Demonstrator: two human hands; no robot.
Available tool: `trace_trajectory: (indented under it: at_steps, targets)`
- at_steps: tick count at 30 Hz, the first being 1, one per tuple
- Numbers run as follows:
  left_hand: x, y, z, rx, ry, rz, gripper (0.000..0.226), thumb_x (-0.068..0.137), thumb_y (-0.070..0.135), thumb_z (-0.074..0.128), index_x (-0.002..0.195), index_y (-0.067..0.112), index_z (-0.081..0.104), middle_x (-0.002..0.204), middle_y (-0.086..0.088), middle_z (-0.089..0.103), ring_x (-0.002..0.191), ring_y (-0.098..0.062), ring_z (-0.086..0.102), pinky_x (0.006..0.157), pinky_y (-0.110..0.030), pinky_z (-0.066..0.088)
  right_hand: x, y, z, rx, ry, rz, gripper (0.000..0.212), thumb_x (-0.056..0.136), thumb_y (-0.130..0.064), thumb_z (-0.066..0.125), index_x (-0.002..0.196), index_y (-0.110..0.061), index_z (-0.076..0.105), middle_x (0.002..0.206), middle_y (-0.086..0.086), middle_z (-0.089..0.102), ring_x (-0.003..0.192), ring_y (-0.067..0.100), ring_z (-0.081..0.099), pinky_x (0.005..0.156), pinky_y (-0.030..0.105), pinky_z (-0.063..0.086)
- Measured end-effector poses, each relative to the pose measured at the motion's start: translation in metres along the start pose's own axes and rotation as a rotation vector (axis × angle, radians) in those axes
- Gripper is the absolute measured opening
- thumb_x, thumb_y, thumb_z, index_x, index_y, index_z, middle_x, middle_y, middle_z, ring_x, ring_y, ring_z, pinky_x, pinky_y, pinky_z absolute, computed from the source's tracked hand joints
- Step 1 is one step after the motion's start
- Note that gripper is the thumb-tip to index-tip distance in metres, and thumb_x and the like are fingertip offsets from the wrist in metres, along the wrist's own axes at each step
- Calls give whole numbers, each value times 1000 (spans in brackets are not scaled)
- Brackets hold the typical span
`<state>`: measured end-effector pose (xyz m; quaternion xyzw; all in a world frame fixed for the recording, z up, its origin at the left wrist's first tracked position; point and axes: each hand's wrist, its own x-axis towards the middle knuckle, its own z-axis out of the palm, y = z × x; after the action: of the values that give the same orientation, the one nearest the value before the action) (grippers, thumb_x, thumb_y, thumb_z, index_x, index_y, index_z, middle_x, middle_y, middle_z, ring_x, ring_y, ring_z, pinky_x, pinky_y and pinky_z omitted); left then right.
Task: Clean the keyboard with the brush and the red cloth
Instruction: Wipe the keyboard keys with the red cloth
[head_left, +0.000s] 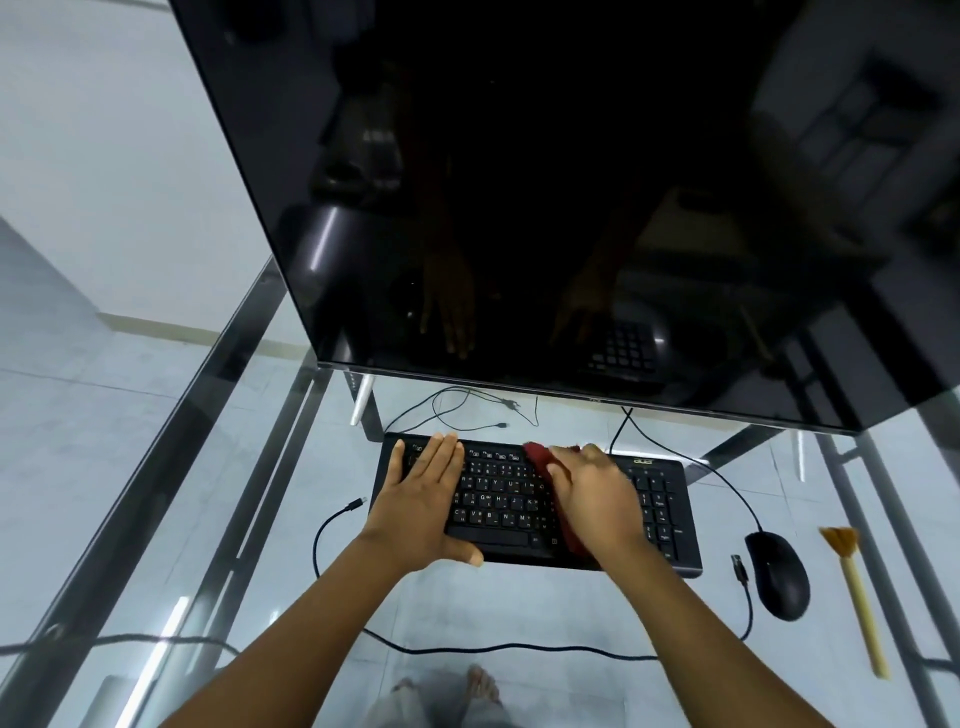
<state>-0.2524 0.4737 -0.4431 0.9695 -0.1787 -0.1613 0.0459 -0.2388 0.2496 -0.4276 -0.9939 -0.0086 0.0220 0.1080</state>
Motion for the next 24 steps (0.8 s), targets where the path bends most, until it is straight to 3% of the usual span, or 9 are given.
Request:
trace_trajectory:
  at_steps: [2,5,9,10,14,18,19,22,24]
  targets:
    - [-4,-2,1,-5,-5,-7,131,62,87,47,151,10,-11,160,-3,-18,144,-16,-23,116,-52,-14,-8,-32,10,17,-51,-93,39,99,-36,44,133,-21,51,115,7,60,88,28,67,67,35,54]
    - [-6,-2,2,-9,0,-8,132,59,87,42,151,10,-12,159,-3,-19,144,-15,-23,116,-50,-15,-30,-55,22,3,-196,-419,41,97,-34,47,136,-21,49,105,8,59,79,32,68,61,38,55]
    - [-7,-3,2,-10,3,0,133,55,88,37,151,10,-11,160,-4,-17,145,-17,-21,116,-51,-14,13,-29,16,61,0,55,33,100,-33,41,128,-21,56,109,4,61,85,23,65,68,34,56]
    - [-9,-5,4,-4,0,-7,133,55,88,36,151,10,-12,159,-4,-18,145,-17,-22,116,-50,-15,14,-40,19,86,-2,90,33,100,-33,40,126,-19,56,112,5,61,87,22,65,69,33,56]
    - [-8,-3,11,25,21,3,132,55,92,29,146,9,-19,158,-4,-19,143,-18,-24,112,-50,-20,-1,-81,29,99,-179,-245,39,98,-34,42,136,-21,46,122,7,57,100,28,63,77,38,54]
    - [-4,3,7,49,-27,9,138,45,93,13,149,8,-16,159,-5,-20,143,-18,-25,112,-50,-22,24,-43,17,4,-91,37,32,99,-26,41,128,-20,53,118,6,58,93,24,65,72,34,56]
    - [-6,1,7,54,-26,-3,138,44,93,12,149,9,-17,159,-5,-20,143,-18,-26,111,-50,-22,23,-51,18,2,-90,13,33,99,-23,42,129,-20,52,119,7,58,92,25,65,71,34,54]
    - [-8,-2,4,63,-19,-45,131,55,92,27,143,9,-24,158,-5,-22,142,-18,-27,108,-50,-26,4,-81,26,18,-222,-282,43,97,-24,45,140,-21,41,125,11,54,98,32,64,75,39,53]
    - [-8,2,0,87,-53,-62,131,63,89,40,146,7,-22,158,-7,-23,144,-19,-24,111,-53,-24,5,-61,20,-1,-215,-261,43,97,-27,45,140,-28,42,125,9,54,99,32,64,79,40,56]
